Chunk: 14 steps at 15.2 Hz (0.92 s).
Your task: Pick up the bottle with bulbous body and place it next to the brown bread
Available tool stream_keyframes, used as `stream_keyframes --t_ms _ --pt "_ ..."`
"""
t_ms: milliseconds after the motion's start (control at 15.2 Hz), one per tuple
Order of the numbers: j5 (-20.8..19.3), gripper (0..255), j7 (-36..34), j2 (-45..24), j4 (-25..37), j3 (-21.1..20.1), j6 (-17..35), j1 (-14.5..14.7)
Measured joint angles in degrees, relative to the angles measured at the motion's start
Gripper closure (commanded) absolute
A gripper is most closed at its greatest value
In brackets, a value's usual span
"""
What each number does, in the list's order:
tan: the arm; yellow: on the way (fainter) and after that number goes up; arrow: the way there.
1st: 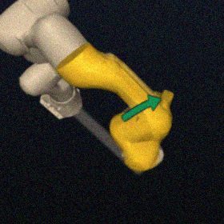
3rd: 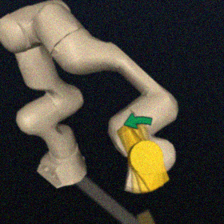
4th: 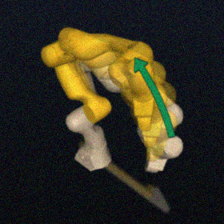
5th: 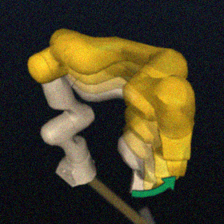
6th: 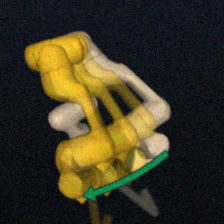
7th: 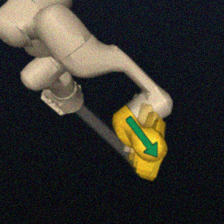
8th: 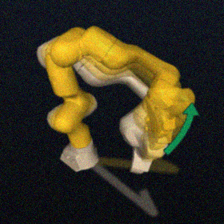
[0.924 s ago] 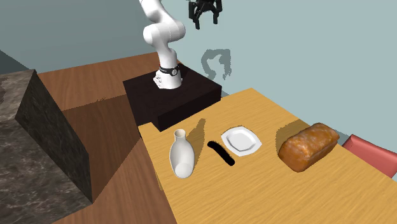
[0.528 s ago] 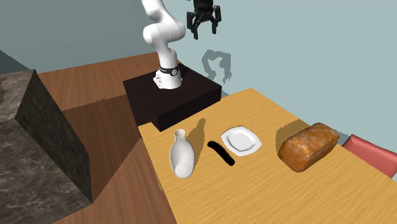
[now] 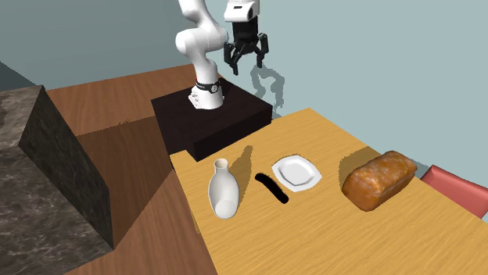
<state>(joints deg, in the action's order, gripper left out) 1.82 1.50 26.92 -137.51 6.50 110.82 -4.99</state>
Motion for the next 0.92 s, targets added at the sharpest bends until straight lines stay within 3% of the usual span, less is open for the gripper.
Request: stream_keyframes --t_ms 462,924 --pt "-0.7 0 5.7 -12.8 4.2 4.6 8.2 -2.0" --pt "1.3 0 10.8 -26.7 11.9 7.6 14.0 -3.7"
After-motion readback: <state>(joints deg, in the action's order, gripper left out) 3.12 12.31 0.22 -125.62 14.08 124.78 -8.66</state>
